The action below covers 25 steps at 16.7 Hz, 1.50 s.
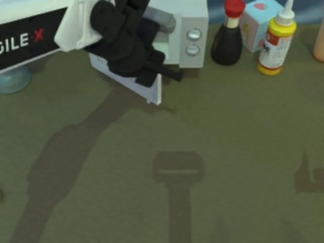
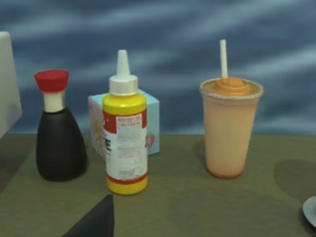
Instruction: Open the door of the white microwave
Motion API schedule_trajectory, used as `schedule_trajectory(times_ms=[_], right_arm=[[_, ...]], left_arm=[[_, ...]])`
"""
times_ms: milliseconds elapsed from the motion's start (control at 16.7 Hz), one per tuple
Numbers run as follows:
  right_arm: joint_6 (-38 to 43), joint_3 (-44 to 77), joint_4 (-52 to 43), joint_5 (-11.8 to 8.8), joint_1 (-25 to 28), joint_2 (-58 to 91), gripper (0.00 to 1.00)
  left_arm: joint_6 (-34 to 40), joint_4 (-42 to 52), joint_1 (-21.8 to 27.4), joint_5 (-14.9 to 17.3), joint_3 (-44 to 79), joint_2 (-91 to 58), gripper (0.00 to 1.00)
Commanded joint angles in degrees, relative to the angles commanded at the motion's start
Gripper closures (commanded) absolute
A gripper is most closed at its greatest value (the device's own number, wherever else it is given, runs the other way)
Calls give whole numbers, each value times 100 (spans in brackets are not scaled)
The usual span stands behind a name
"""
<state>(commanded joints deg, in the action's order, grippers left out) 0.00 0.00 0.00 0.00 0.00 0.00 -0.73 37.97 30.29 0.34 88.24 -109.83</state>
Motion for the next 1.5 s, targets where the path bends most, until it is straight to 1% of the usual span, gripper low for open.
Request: schedule_trajectory(times_ms=[1080, 1260, 1500], right_arm=[[0, 0, 0, 0, 0, 0, 0], [0, 0, 0, 0, 0, 0, 0], [0, 0, 0, 0, 0, 0, 0]], left_arm=[[0, 0, 0, 0, 0, 0, 100], [-60, -8, 3, 80, -71, 28, 100], [-568, -65, -178, 339, -354, 274, 100]])
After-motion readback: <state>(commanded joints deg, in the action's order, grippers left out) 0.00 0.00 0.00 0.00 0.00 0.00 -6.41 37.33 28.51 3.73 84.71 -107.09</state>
